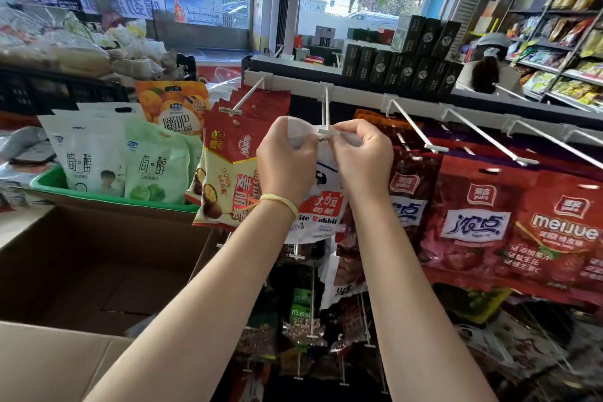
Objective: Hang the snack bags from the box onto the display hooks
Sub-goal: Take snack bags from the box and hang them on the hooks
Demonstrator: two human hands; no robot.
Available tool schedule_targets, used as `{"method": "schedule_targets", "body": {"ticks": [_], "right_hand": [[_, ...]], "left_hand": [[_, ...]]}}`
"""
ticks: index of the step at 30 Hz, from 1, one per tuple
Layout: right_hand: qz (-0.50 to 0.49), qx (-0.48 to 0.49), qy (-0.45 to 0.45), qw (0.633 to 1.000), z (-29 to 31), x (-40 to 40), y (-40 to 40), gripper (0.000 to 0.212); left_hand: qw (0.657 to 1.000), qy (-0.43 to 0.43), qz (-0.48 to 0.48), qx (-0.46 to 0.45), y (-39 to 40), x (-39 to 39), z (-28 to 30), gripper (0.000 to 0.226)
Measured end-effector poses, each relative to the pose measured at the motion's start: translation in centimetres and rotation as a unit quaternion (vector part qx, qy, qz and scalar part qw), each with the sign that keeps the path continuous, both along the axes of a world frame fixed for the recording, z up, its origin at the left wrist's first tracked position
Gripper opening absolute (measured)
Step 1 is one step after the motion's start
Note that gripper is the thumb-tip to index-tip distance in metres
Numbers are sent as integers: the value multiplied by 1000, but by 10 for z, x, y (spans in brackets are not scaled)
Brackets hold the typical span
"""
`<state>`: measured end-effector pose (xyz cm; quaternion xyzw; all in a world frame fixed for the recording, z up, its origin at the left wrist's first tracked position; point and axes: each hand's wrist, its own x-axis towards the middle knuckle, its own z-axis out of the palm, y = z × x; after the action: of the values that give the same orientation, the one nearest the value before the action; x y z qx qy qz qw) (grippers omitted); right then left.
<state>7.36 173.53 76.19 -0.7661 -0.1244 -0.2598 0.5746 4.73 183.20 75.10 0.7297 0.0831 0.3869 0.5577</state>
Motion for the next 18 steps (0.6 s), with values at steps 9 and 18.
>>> {"method": "schedule_targets", "body": {"ticks": [9,18], "right_hand": [[-147,-86,-211,963,-18,-34,8,14],[221,-40,25,974,-72,-96,101,19]], "left_hand": [[982,-104,36,156,12,-31,-20,45],[990,-41,130,48,132,-88,-98,16]]}}
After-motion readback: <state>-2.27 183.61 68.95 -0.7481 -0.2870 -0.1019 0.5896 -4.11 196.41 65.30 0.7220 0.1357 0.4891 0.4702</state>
